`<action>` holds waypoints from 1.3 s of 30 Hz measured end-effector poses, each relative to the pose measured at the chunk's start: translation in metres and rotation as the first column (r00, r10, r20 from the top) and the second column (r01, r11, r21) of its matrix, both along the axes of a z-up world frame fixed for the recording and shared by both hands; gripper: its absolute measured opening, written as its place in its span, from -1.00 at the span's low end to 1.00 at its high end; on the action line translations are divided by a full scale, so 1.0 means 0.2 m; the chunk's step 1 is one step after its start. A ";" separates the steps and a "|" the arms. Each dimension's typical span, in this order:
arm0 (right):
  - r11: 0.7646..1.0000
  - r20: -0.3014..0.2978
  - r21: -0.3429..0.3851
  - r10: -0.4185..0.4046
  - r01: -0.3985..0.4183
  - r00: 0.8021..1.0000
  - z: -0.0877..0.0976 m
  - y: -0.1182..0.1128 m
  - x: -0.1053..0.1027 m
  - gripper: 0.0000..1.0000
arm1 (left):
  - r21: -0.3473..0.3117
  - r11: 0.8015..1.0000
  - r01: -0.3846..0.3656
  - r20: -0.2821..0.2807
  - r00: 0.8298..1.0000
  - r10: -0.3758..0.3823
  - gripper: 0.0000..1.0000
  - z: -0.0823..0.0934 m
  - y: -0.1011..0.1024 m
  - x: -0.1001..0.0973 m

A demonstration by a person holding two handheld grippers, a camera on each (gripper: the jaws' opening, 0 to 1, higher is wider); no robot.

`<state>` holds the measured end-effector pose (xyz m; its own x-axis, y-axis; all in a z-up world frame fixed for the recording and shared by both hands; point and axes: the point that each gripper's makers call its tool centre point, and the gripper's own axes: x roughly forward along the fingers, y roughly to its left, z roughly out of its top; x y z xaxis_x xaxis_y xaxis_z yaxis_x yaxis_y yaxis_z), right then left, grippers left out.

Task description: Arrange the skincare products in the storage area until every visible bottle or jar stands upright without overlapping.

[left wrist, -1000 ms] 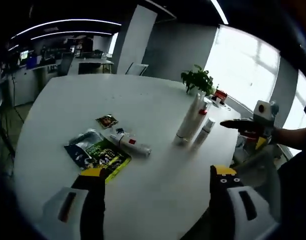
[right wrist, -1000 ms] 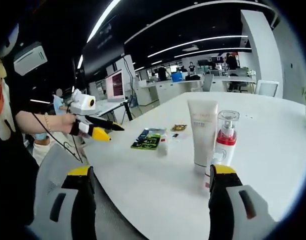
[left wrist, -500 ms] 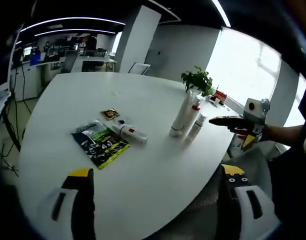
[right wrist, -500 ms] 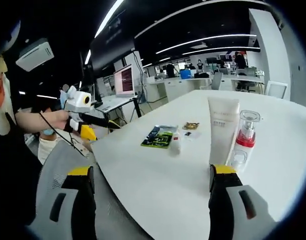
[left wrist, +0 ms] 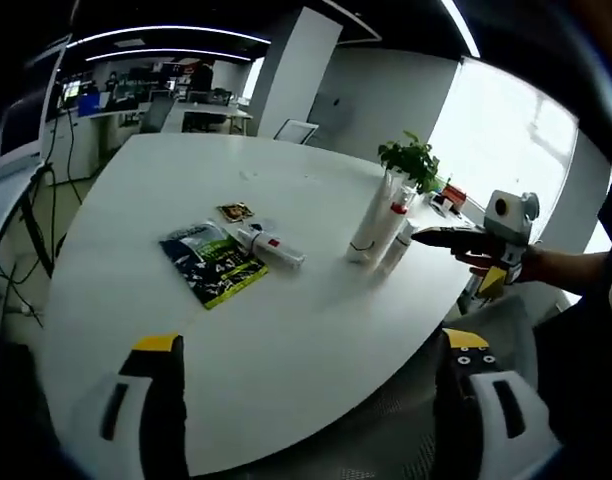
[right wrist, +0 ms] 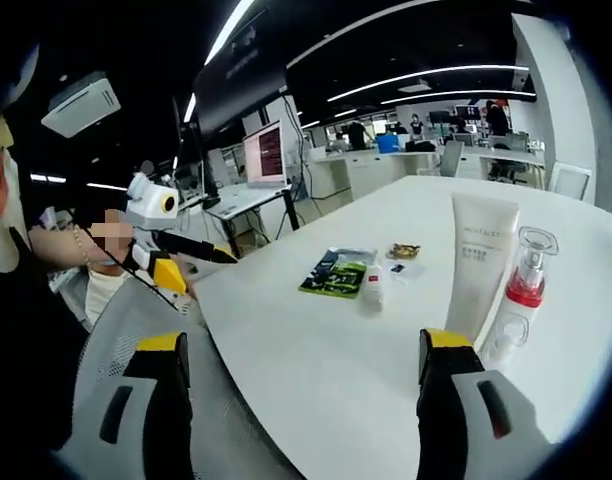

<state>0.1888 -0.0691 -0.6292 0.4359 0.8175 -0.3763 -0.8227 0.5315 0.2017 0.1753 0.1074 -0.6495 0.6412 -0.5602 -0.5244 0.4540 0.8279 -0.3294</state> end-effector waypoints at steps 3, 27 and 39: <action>1.000 0.002 -0.002 0.019 -0.019 1.000 0.00 0.05 0.02 0.89 | 0.001 1.000 -0.010 0.006 1.000 0.010 0.98 0.01 0.01 0.00; 0.992 -0.070 -0.006 0.125 -0.126 0.990 -0.12 0.35 0.15 0.81 | -0.041 0.996 -0.083 -0.040 0.996 0.081 0.92 -0.07 0.07 -0.04; 0.988 -0.073 -0.077 0.129 -0.134 0.989 -0.23 0.44 0.21 0.71 | -0.075 0.991 -0.106 -0.017 0.994 0.105 0.90 -0.03 0.08 -0.01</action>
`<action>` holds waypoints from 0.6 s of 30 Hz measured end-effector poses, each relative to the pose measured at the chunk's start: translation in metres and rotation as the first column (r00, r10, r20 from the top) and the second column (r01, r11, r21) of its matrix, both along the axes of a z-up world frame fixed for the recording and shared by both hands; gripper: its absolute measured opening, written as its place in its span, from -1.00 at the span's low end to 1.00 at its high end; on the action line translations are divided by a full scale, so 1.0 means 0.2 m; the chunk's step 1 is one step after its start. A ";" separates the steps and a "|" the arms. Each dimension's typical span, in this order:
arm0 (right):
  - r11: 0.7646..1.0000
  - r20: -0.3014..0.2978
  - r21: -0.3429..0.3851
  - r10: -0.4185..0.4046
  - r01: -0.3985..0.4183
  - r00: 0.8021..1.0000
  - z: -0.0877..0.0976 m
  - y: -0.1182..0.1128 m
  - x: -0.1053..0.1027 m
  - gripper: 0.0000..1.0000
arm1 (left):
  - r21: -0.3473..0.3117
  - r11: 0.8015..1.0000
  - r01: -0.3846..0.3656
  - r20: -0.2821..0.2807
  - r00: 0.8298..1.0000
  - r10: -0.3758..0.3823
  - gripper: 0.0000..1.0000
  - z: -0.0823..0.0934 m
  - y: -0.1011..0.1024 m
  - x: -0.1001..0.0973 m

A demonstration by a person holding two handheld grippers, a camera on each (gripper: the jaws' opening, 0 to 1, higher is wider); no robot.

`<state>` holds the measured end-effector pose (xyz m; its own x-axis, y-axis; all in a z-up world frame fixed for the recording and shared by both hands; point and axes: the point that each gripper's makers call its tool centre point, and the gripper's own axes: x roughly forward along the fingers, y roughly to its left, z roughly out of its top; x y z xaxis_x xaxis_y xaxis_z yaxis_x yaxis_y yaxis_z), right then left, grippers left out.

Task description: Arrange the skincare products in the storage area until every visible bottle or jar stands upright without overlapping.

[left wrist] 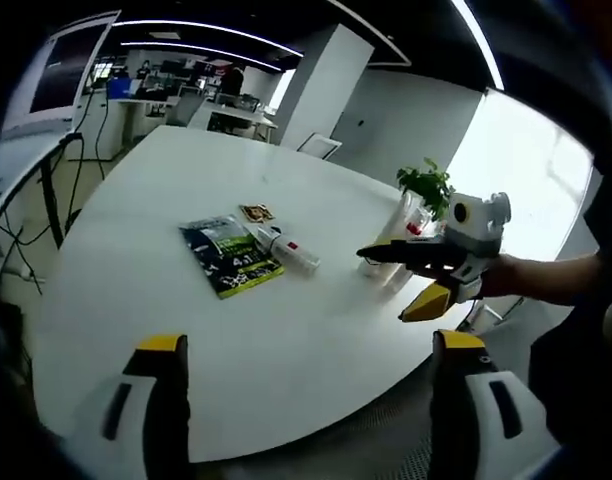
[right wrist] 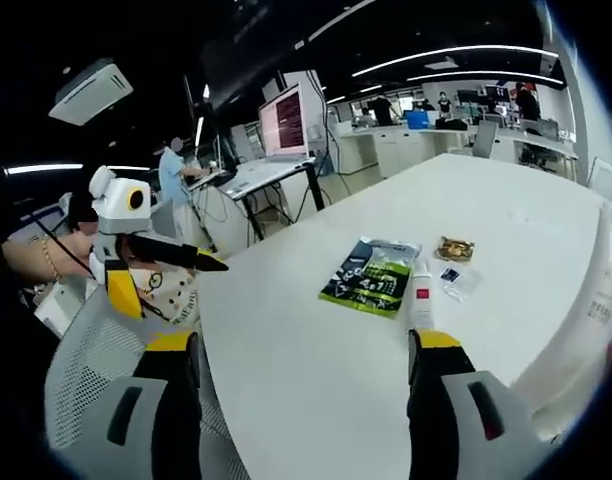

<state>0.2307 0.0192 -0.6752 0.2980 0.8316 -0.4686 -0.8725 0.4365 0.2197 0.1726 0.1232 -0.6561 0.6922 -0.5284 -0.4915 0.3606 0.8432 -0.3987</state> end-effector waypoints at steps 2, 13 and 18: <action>1.000 -0.010 0.009 -0.012 0.012 1.000 -0.01 0.00 0.02 0.71 | 0.002 1.000 -0.001 -0.002 1.000 0.001 0.90 0.00 0.00 0.00; 0.997 0.014 -0.037 -0.068 0.069 0.998 -0.03 0.05 0.19 0.56 | -0.023 1.000 -0.012 -0.010 1.000 0.012 0.88 -0.02 0.00 0.02; 0.995 0.020 -0.050 -0.090 0.091 0.996 -0.05 0.08 0.27 0.50 | -0.028 1.000 0.001 -0.002 1.000 -0.001 0.87 -0.01 -0.01 0.03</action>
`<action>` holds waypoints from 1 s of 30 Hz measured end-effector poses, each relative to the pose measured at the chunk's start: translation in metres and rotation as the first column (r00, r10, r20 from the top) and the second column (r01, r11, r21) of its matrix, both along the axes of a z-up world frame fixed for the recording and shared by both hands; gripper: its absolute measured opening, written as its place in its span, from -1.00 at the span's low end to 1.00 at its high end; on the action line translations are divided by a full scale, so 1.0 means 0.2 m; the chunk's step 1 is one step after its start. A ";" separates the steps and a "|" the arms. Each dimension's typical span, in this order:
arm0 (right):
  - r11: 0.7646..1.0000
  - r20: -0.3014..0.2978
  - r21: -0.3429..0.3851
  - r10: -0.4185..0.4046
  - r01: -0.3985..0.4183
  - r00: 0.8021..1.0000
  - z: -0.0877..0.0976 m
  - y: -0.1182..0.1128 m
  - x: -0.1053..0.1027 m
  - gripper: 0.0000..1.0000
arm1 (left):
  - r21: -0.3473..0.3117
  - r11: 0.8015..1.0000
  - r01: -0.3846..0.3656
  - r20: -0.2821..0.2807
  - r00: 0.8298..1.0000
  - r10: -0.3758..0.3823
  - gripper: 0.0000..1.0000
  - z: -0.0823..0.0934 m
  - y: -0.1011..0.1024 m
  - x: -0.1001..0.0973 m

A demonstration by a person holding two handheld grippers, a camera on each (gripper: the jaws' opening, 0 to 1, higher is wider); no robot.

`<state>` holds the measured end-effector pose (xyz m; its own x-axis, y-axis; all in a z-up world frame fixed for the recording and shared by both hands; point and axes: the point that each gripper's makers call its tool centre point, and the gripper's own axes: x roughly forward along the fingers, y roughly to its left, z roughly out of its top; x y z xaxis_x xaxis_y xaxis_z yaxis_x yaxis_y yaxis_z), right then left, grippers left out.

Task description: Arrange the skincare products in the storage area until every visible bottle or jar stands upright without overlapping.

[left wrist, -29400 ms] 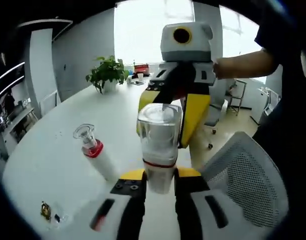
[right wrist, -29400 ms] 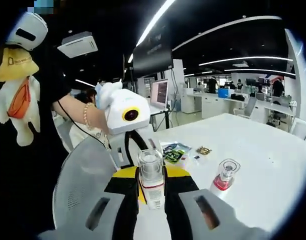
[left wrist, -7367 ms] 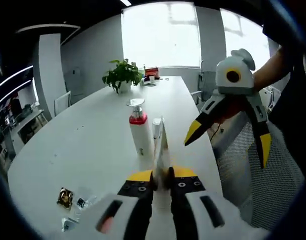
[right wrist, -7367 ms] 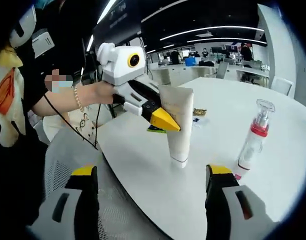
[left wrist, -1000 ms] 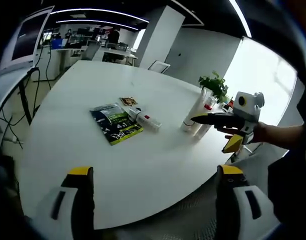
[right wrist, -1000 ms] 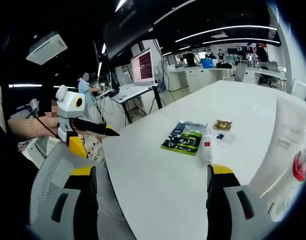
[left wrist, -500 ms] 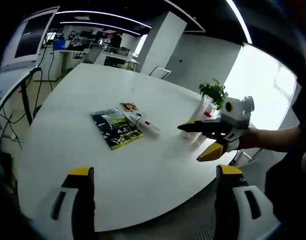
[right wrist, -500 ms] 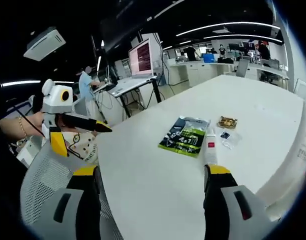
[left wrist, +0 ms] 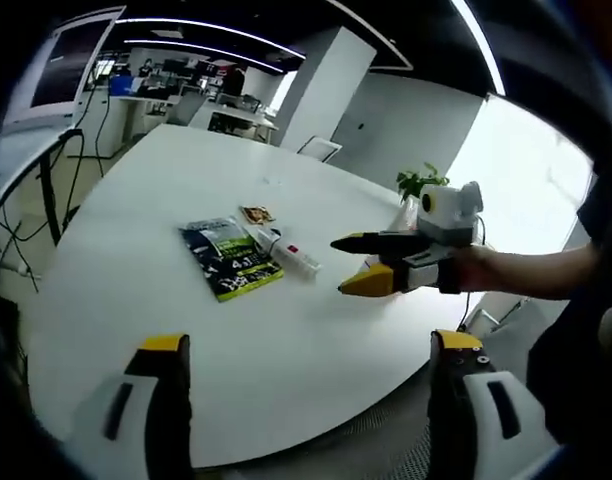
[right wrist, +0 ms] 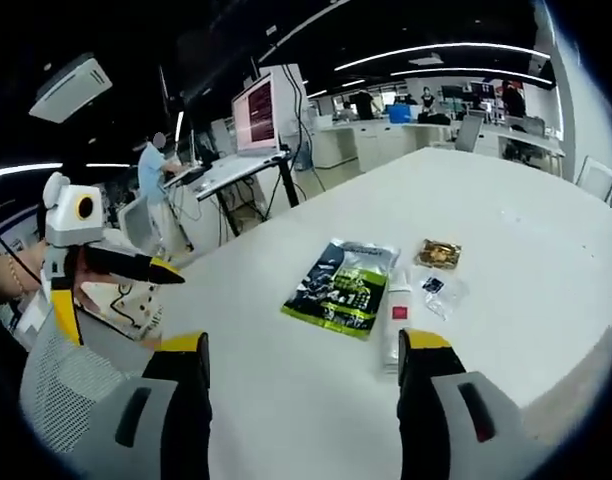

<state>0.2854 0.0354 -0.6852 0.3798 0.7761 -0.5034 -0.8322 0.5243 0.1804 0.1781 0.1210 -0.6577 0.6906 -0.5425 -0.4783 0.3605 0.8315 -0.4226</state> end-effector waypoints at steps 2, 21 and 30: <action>1.000 0.007 -0.020 -0.010 0.010 1.000 -0.02 0.01 0.03 0.41 | 0.000 1.000 0.000 -0.001 1.000 0.000 0.86 -0.01 0.01 0.01; 0.972 0.032 -0.168 -0.162 0.165 0.986 -0.22 0.02 0.40 -0.11 | -0.005 0.999 -0.035 -0.004 0.999 0.035 0.81 -0.01 0.07 0.02; 0.960 0.026 -0.244 -0.136 0.138 0.990 -0.32 0.04 0.43 -0.34 | 0.004 0.999 -0.046 -0.017 0.999 0.046 0.83 -0.05 0.09 0.03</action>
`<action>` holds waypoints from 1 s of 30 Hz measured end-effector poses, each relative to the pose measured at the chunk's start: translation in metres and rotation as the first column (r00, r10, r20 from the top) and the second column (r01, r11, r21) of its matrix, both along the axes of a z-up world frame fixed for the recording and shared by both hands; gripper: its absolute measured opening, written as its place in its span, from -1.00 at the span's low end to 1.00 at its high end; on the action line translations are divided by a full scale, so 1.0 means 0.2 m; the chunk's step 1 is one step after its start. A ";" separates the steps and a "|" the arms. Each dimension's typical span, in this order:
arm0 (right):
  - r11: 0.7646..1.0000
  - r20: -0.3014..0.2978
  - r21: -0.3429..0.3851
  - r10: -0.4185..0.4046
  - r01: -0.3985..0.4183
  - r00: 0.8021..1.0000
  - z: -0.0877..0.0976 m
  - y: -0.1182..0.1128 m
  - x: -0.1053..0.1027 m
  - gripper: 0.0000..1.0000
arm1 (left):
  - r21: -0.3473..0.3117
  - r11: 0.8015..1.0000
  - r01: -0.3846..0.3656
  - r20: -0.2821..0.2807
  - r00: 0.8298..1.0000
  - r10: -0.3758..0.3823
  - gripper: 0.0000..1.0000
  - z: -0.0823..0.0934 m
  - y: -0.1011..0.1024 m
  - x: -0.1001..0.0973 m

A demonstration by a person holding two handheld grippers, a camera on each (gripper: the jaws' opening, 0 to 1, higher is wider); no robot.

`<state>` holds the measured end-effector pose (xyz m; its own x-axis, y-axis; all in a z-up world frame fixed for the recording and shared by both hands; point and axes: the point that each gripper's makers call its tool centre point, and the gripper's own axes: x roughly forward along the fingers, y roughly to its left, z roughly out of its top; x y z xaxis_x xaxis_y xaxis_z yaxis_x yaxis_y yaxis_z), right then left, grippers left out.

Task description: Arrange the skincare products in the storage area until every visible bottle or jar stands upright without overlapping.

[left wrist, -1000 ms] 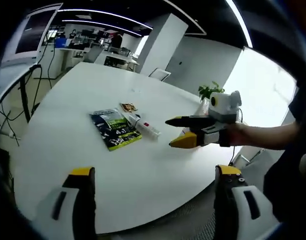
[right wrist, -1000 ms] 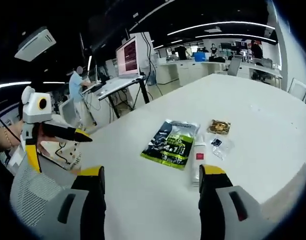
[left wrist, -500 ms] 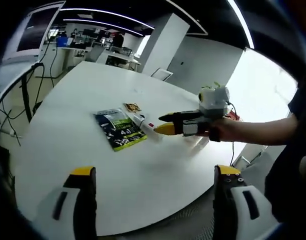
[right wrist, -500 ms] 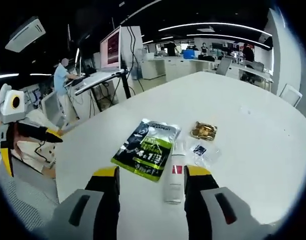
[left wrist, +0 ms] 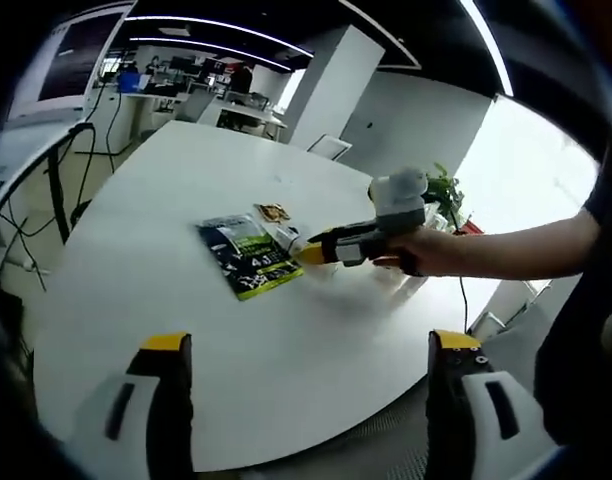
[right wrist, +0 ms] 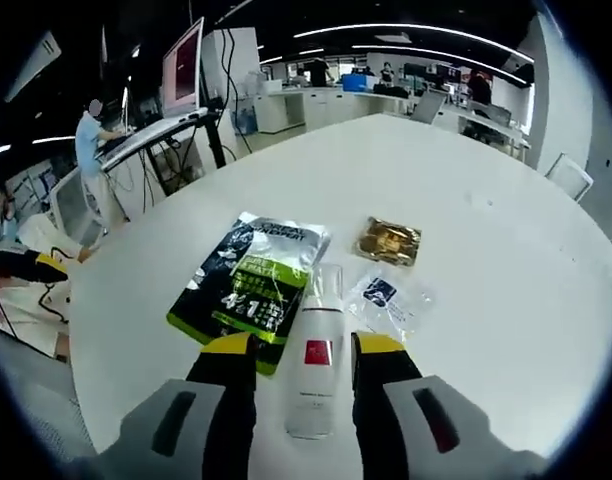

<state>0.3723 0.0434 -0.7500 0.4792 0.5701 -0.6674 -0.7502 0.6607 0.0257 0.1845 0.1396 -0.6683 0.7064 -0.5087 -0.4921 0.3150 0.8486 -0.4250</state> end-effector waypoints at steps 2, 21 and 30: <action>0.999 -0.002 -0.033 0.010 -0.011 1.000 -0.02 0.00 0.01 -0.36 | -0.007 1.000 -0.002 -0.008 1.000 0.002 0.81 -0.01 0.00 0.00; 0.993 -0.092 -0.117 -0.002 -0.008 0.996 -0.10 -0.01 0.06 -0.55 | -0.014 1.000 0.011 -0.023 1.000 -0.011 0.79 -0.04 -0.03 0.04; 0.989 -0.089 -0.148 -0.014 0.000 0.996 -0.09 -0.01 0.04 -0.58 | 0.015 1.000 0.013 -0.016 1.000 -0.013 0.79 -0.04 -0.01 0.04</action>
